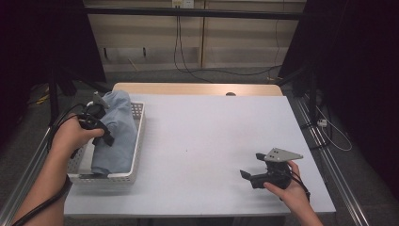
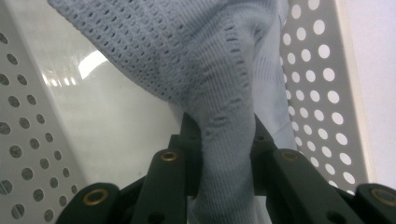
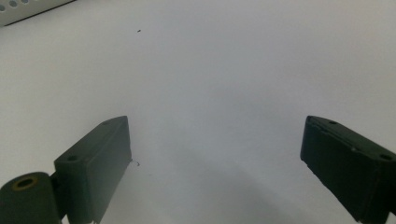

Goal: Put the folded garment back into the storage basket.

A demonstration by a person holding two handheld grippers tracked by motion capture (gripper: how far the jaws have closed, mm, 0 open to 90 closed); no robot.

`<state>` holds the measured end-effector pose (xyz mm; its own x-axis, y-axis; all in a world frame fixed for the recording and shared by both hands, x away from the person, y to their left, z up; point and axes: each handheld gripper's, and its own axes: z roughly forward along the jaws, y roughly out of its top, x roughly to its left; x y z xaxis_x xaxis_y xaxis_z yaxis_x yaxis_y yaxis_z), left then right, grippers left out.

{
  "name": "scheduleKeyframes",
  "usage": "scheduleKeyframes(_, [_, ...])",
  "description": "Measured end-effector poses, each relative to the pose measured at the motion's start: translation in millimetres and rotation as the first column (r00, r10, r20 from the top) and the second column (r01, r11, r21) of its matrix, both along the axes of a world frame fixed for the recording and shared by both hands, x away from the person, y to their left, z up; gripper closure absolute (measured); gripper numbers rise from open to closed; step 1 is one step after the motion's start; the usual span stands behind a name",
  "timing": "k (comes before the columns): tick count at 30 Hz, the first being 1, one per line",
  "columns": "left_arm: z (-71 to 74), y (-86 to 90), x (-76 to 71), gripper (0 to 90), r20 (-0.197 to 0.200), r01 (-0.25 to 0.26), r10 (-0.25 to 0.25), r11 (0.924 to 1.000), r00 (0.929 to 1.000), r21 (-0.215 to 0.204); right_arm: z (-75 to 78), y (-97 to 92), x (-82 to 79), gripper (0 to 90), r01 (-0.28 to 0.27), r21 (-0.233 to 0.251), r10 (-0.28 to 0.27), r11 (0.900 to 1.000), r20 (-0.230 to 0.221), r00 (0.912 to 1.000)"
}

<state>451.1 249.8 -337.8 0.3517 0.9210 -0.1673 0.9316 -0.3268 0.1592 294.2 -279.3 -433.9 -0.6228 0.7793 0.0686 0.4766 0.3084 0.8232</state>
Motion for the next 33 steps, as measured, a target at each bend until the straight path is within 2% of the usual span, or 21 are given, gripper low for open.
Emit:
scheduleKeyframes(6, [-1.0,3.5,0.3,74.3,-0.002,0.004,-0.004,1.0,1.0,-0.002,0.0,-0.3,-0.4,8.4,-0.001,0.0,0.001,1.0,0.001,1.0])
scheduleKeyframes(12, [-2.2,7.1,-0.1,71.7,0.006,-0.022,0.022,0.9997,0.9997,-0.012,-0.4,0.0,0.0,8.4,-0.001,0.002,0.001,1.0,-0.002,1.0])
scheduleKeyframes(13, [-2.4,8.1,0.3,70.1,0.018,-0.035,0.035,0.9993,0.9992,-0.009,-0.4,-0.2,0.1,8.4,-0.002,0.001,0.002,1.0,-0.001,1.0])
scheduleKeyframes(23, [-1.7,11.5,5.8,62.9,0.051,-0.065,0.066,0.9978,0.9965,-0.014,-2.5,0.6,1.5,8.4,-0.005,-0.002,0.005,1.0,-0.009,0.9999])
scheduleKeyframes(33, [4.3,16.5,9.8,59.1,0.064,-0.089,0.09,0.9957,0.9938,-0.027,-3.2,1.4,2.4,8.5,-0.007,0.0,0.007,1.0,-0.013,0.9999])
